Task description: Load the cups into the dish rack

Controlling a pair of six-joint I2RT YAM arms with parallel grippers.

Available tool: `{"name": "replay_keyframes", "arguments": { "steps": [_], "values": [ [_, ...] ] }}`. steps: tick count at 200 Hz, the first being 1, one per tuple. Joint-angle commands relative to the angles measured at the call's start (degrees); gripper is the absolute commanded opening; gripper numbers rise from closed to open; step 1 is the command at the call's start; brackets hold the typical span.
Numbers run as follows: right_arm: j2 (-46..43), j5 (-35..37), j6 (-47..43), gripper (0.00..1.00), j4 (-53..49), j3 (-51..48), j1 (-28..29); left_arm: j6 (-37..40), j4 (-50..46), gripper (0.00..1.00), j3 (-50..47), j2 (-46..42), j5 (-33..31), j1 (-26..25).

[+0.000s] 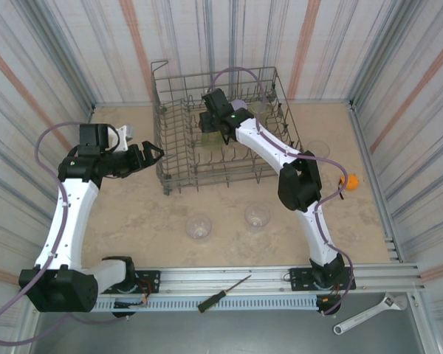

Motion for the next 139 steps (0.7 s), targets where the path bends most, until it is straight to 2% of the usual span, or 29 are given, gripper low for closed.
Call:
{"name": "replay_keyframes", "arguments": {
  "steps": [1,39,139],
  "values": [
    [0.1,-1.4,0.3,0.67,-0.6,1.9,0.8,-1.1,1.1,0.99,1.6,-0.2,-0.5,0.4],
    [-2.0,-2.0,0.7,0.81,-2.0,1.8,1.5,-1.4,1.1,0.99,2.1,-0.3,-1.2,0.4],
    [-10.1,-4.6,3.0,0.98,-3.0,-1.9,1.8,-1.5,-1.1,0.99,2.8,-2.7,-3.9,0.4]
  ]
}}
